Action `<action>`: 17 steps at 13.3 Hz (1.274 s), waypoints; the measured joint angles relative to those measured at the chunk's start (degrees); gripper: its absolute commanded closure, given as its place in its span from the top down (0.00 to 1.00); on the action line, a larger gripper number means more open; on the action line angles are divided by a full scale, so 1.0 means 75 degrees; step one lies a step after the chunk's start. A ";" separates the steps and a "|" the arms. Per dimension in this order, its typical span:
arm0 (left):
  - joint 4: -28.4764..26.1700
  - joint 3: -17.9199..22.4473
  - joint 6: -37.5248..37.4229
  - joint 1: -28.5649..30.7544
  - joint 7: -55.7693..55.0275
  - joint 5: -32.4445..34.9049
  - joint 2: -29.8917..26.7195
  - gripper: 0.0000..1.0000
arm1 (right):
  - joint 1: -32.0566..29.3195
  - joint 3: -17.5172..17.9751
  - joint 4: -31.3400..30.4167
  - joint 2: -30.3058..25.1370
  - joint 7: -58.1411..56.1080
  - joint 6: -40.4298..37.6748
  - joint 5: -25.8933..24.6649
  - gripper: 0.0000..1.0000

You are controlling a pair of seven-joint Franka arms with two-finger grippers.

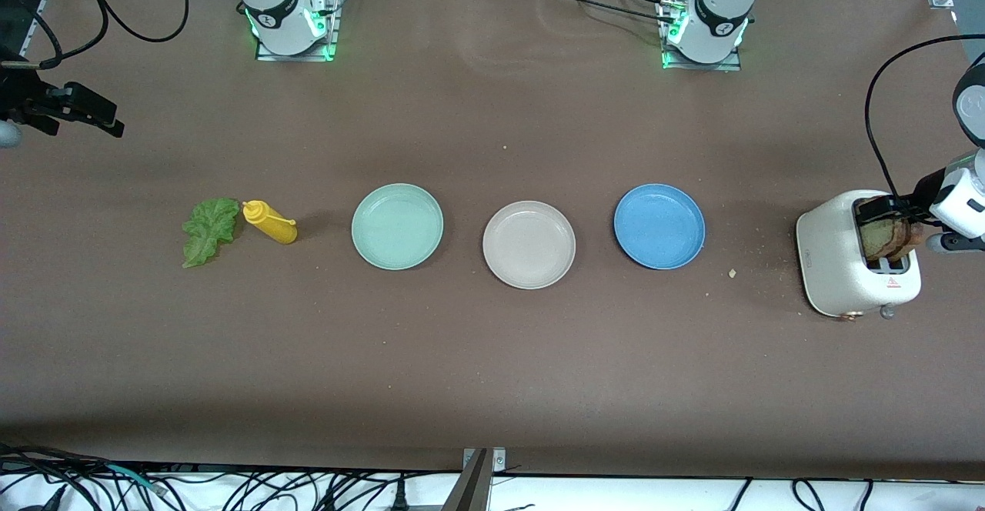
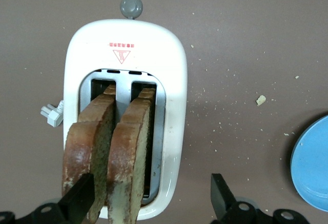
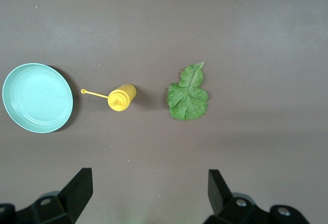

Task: Make sandwich in beige plate with both arms
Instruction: 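Close the left gripper on the outer bread slice in the toaster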

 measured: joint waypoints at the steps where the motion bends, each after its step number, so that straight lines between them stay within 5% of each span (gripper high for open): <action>1: -0.0001 -0.0006 0.0003 0.0000 0.0000 0.0000 0.0000 0.99 | 0.0000 0.0000 0.0000 0.0000 0.0000 0.0000 0.0000 1.00; 17: -0.0010 -0.0113 0.0158 -0.0073 -0.0006 0.0000 0.0017 0.99 | 0.0000 0.0000 0.0000 0.0000 0.0000 -0.0003 0.0000 1.00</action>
